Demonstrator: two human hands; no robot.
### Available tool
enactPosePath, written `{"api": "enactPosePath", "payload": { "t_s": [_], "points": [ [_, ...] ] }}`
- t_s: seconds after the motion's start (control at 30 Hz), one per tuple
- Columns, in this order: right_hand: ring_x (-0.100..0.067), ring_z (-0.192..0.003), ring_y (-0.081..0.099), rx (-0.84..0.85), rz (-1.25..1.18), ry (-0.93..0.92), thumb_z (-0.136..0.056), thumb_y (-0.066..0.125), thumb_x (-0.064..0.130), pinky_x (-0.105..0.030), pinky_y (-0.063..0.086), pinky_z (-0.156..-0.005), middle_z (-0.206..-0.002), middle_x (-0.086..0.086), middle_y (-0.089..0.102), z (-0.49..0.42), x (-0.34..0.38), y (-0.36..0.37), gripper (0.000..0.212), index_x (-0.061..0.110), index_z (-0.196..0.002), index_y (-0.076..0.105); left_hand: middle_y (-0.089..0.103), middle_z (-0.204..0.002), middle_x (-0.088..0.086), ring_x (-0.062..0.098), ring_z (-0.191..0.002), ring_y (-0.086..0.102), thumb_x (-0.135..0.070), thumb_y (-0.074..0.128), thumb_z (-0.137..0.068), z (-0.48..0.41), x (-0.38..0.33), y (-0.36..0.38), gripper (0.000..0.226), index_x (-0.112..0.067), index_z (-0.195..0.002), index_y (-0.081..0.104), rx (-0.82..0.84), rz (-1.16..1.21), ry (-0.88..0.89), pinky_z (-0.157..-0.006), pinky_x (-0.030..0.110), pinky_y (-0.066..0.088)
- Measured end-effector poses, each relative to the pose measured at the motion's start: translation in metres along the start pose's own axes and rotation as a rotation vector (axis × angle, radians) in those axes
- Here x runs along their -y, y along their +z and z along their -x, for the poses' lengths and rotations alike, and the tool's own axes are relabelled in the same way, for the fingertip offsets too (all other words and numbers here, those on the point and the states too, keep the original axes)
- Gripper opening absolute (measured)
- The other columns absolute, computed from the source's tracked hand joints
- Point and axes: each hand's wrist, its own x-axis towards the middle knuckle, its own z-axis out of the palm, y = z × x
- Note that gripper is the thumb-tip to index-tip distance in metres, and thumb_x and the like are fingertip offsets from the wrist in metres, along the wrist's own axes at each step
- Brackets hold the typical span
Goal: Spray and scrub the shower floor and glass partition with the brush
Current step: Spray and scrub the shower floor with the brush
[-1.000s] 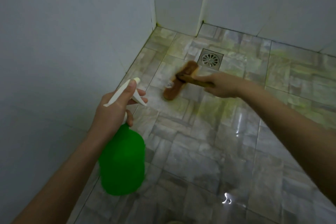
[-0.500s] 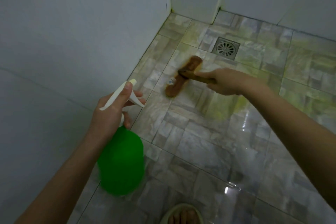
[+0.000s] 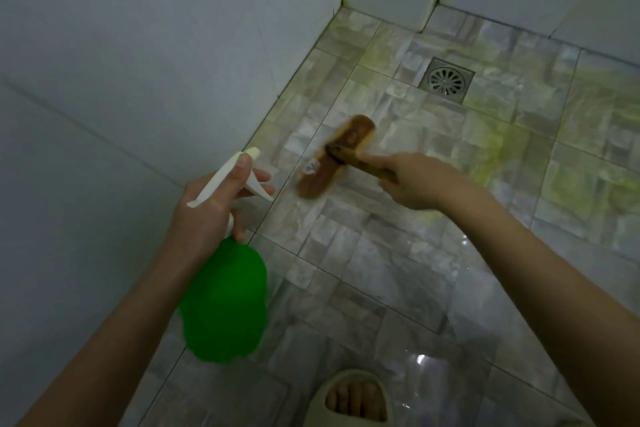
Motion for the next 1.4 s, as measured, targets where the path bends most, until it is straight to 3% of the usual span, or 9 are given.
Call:
{"api": "enactPosePath", "payload": {
  "t_s": [0.13, 0.23, 0.47, 0.6, 0.8, 0.93, 1.07, 1.2, 1.4],
  "points": [
    [-0.016, -0.065, 0.049, -0.1, 0.068, 0.034, -0.099, 0.036, 0.019, -0.028, 0.034, -0.049, -0.094, -0.002, 0.058, -0.025, 0.026, 0.001, 0.059, 0.052, -0.146, 0.019, 0.079, -0.099, -0.004, 0.059, -0.098, 0.063, -0.07, 0.051, -0.083, 0.001, 0.006, -0.003, 0.028, -0.055, -0.082, 0.075, -0.015, 0.017, -0.011, -0.046, 0.026, 0.042],
    [-0.019, -0.07, 0.049, -0.128, 0.066, -0.043, -0.099, 0.035, 0.015, -0.028, 0.03, -0.048, -0.113, -0.009, 0.058, -0.071, 0.047, -0.009, 0.061, 0.051, -0.147, 0.019, 0.079, -0.098, -0.005, 0.061, -0.096, 0.062, -0.071, 0.051, -0.081, 0.002, 0.005, -0.003, 0.028, -0.056, -0.081, 0.075, -0.005, 0.033, -0.005, -0.044, 0.025, 0.043],
    [-0.018, -0.065, 0.054, -0.036, -0.112, 0.195, -0.1, 0.038, 0.023, -0.032, 0.046, -0.057, -0.081, -0.001, 0.056, 0.05, -0.007, 0.022, 0.059, 0.055, -0.145, 0.015, 0.08, -0.094, -0.004, 0.049, -0.07, 0.061, -0.07, 0.053, -0.081, 0.003, -0.002, 0.002, 0.033, -0.049, -0.079, 0.078, -0.001, 0.089, -0.015, -0.046, 0.025, 0.041],
    [-0.02, -0.065, 0.053, -0.212, -0.066, 0.168, -0.1, 0.036, 0.017, -0.03, 0.043, -0.053, -0.092, -0.008, 0.059, -0.015, 0.011, 0.016, 0.062, 0.054, -0.146, 0.015, 0.08, -0.094, -0.005, 0.039, -0.056, 0.056, -0.06, 0.05, -0.091, 0.005, -0.007, 0.016, 0.041, -0.033, -0.081, 0.079, 0.057, 0.05, 0.01, -0.046, 0.026, 0.044],
    [-0.021, -0.069, 0.047, -0.187, -0.084, 0.239, -0.1, 0.035, 0.015, -0.032, 0.037, -0.061, -0.105, -0.011, 0.059, 0.013, 0.018, 0.034, 0.065, 0.051, -0.148, 0.01, 0.079, -0.097, -0.001, 0.059, -0.075, 0.059, -0.06, 0.054, -0.09, 0.009, -0.016, 0.034, 0.028, -0.047, -0.082, 0.078, 0.095, 0.086, 0.031, -0.04, 0.022, 0.04],
    [-0.018, -0.055, 0.047, -0.172, -0.101, 0.403, -0.101, 0.037, 0.021, -0.031, 0.039, -0.053, -0.067, 0.002, 0.045, 0.141, 0.016, 0.096, 0.08, 0.063, -0.136, -0.02, 0.079, -0.097, -0.003, 0.043, -0.06, 0.06, -0.058, 0.057, -0.093, 0.01, -0.023, 0.053, 0.028, -0.042, -0.083, 0.078, 0.202, 0.062, 0.035, -0.041, 0.023, 0.041],
    [-0.015, -0.053, 0.051, -0.152, -0.172, 0.526, -0.102, 0.034, 0.02, -0.028, 0.039, -0.047, -0.06, 0.004, 0.045, 0.176, 0.003, 0.112, 0.081, 0.055, -0.137, -0.03, 0.079, -0.096, -0.005, 0.016, -0.037, 0.047, -0.06, 0.05, -0.085, 0.008, -0.028, 0.074, 0.031, -0.039, -0.087, 0.073, 0.296, 0.045, 0.024, -0.042, 0.021, 0.044],
    [-0.013, -0.048, 0.043, -0.361, -0.231, 0.513, -0.096, 0.035, 0.008, -0.026, 0.025, -0.04, -0.065, -0.003, 0.051, 0.089, -0.043, 0.067, 0.08, 0.055, -0.146, -0.006, 0.079, -0.099, -0.002, 0.028, -0.047, 0.052, -0.061, 0.051, -0.089, 0.007, -0.034, 0.089, 0.03, -0.041, -0.086, 0.074, 0.353, 0.033, 0.068, -0.041, 0.022, 0.043],
    [-0.014, -0.053, 0.049, -0.224, -0.259, 0.6, -0.1, 0.037, 0.016, -0.027, 0.04, -0.046, -0.067, -0.001, 0.053, 0.138, -0.045, 0.083, 0.072, 0.052, -0.147, -0.005, 0.079, -0.099, -0.007, 0.053, -0.07, 0.061, -0.062, 0.051, -0.088, 0.0, -0.039, 0.103, 0.027, -0.054, -0.08, 0.075, 0.398, 0.019, 0.095, -0.041, 0.023, 0.042]
  ]
}}
